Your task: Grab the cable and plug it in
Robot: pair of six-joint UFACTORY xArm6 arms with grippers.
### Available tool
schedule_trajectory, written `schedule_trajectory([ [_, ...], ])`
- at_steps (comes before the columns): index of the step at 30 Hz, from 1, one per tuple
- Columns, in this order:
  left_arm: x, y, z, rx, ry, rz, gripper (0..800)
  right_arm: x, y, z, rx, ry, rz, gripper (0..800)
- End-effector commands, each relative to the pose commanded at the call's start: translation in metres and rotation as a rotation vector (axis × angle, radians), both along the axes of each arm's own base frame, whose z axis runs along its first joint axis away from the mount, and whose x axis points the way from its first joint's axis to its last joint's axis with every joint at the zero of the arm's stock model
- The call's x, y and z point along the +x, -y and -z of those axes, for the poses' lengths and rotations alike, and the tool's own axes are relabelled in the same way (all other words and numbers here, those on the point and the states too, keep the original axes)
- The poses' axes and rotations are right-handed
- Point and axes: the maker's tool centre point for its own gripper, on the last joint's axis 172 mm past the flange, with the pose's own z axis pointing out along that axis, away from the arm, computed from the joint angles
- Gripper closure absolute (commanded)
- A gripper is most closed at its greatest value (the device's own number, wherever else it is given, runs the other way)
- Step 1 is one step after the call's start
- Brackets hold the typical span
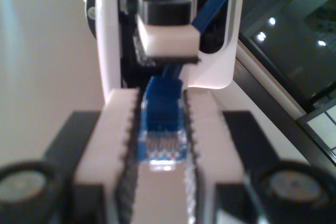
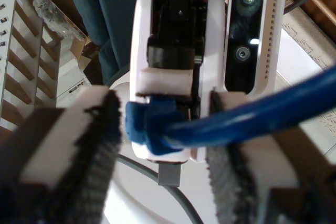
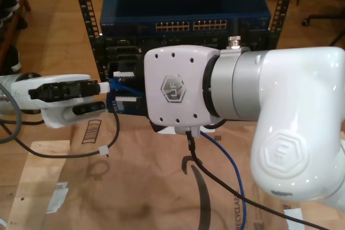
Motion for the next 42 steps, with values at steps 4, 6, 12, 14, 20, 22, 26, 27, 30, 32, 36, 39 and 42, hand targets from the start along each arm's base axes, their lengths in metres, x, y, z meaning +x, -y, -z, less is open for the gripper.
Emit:
schedule_trajectory([
  [4, -0.002, 0.000, -0.001, -0.004, -0.004, 0.007, 583, 0.001, 0.001, 0.000, 0.008, -0.011, 0.011, 743],
  [6, -0.002, 0.000, -0.001, -0.007, -0.008, 0.010, 432, 0.003, 0.003, 0.000, 0.012, -0.009, 0.023, 771],
  [12, 0.000, 0.000, -0.001, -0.001, 0.001, 0.002, 113, 0.004, 0.003, 0.000, 0.020, -0.020, 0.034, 792],
  [14, 0.002, -0.001, -0.001, 0.005, 0.002, -0.005, 5, 0.009, 0.005, -0.001, 0.024, -0.022, 0.047, 797],
  [20, 0.039, -0.018, 0.023, 0.167, 0.047, -0.168, 2, 0.063, 0.034, 0.014, 0.002, 0.024, 0.211, 798],
  [22, 0.035, -0.033, 0.032, 0.246, 0.064, -0.156, 2, 0.084, 0.059, 0.012, 0.001, 0.049, 0.284, 798],
  [26, 0.022, -0.071, 0.060, 0.484, 0.090, -0.133, 2, 0.112, 0.101, 0.024, -0.023, 0.084, 0.407, 793],
  [27, 0.019, -0.079, 0.063, 0.521, 0.093, -0.128, 1, 0.116, 0.108, 0.025, -0.029, 0.105, 0.435, 791],
  [30, 0.003, -0.104, 0.071, 0.622, 0.122, -0.116, 1, 0.130, 0.132, 0.039, -0.074, 0.174, 0.522, 786],
  [32, -0.016, -0.118, 0.081, 0.704, 0.148, -0.072, 2, 0.134, 0.146, 0.047, -0.113, 0.229, 0.564, 786],
  [36, -0.067, -0.142, 0.095, 0.876, 0.219, 0.051, 2, 0.138, 0.162, 0.062, -0.163, 0.281, 0.611, 786],
  [39, -0.114, -0.160, 0.112, 0.914, 0.250, 0.112, 2, 0.143, 0.176, 0.067, -0.213, 0.342, 0.652, 784],
  [42, -0.154, -0.181, 0.128, 0.894, 0.317, 0.101, 1, 0.148, 0.195, 0.061, -0.263, 0.441, 0.717, 782],
])
